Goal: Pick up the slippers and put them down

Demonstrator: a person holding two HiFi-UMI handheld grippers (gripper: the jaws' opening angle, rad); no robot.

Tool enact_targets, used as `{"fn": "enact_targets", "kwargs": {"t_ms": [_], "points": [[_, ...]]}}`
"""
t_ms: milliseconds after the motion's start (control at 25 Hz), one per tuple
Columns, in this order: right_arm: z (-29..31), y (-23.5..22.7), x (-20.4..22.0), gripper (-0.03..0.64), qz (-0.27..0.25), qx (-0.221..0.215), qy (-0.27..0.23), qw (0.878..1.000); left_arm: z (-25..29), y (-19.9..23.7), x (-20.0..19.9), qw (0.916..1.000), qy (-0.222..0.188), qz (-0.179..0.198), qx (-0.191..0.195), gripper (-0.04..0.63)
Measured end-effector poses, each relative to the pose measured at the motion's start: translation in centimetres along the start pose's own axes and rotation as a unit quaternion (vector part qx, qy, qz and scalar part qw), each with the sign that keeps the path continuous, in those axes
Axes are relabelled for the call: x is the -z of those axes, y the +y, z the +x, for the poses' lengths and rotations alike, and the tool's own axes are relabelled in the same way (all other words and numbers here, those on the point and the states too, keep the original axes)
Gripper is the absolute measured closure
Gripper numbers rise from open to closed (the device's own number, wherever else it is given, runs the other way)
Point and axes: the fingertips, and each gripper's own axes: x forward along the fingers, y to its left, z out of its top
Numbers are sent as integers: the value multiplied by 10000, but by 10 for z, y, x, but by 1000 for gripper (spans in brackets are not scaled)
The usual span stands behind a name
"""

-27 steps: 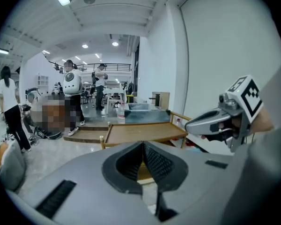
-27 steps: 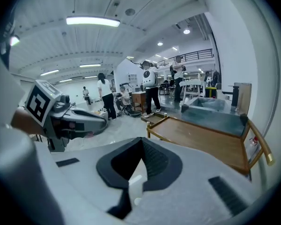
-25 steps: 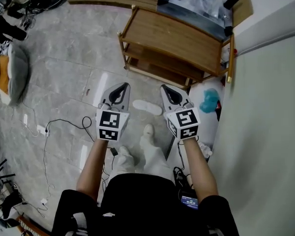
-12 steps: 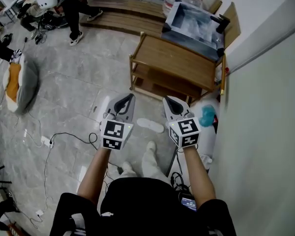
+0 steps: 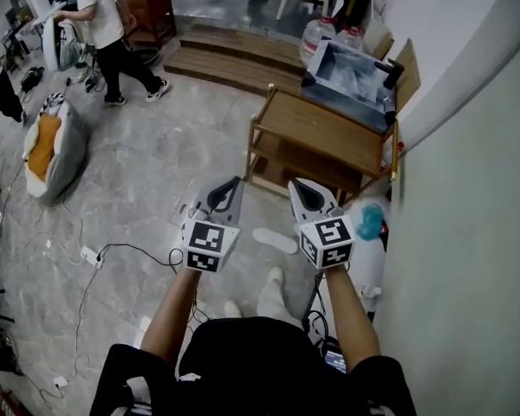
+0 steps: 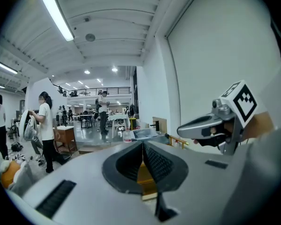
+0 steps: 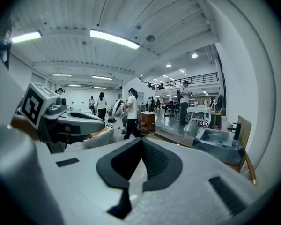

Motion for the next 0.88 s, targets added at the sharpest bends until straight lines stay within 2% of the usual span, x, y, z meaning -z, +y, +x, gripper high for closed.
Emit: {"fn": "enact_targets", "kwargs": {"t_ms": [480,880], "points": [[-45,80,-27,620,-43,105,-364,9993,-96,10,-15,9992,-369,153,-40,589],[-70,107,-45,620,-179,149,-633,9977,-131,-6,-30,9978,-604,278,72,589]]}}
